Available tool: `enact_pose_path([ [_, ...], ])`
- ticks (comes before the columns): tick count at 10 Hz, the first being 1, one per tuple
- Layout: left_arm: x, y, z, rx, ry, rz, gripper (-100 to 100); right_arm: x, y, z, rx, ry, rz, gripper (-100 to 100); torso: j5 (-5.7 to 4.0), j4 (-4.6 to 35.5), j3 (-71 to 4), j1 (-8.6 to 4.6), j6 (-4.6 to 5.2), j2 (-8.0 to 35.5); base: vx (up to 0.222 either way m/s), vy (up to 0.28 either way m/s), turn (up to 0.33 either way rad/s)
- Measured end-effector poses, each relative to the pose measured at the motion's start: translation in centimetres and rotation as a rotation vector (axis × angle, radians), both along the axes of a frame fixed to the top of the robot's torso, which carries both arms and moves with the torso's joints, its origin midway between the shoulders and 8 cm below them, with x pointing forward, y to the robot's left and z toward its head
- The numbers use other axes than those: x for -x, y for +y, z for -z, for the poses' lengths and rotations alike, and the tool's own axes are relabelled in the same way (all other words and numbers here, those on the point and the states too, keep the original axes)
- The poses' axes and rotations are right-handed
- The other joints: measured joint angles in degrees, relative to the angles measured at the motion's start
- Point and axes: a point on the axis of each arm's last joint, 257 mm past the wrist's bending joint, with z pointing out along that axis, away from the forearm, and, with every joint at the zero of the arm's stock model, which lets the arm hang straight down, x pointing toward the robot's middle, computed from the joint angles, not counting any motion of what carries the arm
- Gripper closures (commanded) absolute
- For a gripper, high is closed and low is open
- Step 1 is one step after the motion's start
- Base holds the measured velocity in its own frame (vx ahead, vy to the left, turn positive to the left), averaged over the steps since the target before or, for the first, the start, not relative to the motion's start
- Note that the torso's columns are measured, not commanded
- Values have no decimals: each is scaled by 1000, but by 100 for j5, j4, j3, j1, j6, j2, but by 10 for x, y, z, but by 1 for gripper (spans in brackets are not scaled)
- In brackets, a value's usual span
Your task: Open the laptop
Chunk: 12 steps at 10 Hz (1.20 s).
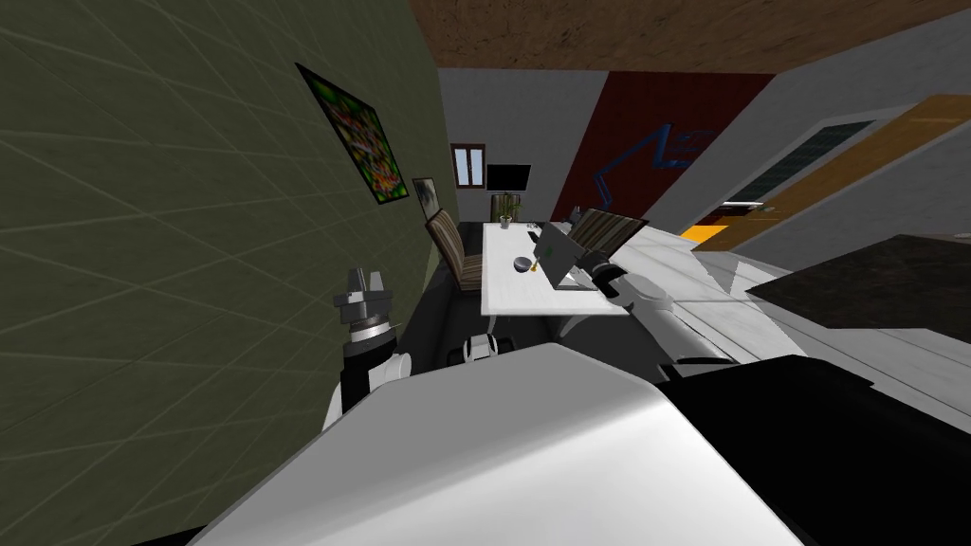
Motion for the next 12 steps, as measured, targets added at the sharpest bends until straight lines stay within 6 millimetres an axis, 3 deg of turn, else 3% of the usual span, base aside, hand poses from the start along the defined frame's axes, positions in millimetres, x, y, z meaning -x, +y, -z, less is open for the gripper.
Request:
enact_pose_path([
  [3,0,0,0,0,0,0,0,-3,-6,2,-117,-23,1,100,-12,-9,-3,-17,14,-7,-45,-116,24],
  [7,0,0,0,0,0,0,0,-2,-16,4,-241,-52,17,100,17,-4,-1,54,-12,-2,-33,-87,9],
  [12,0,0,0,0,0,0,0,-6,-9,41,-485,-99,32,100,-8,-19,-15,22,-31,-24,-50,-183,28],
])
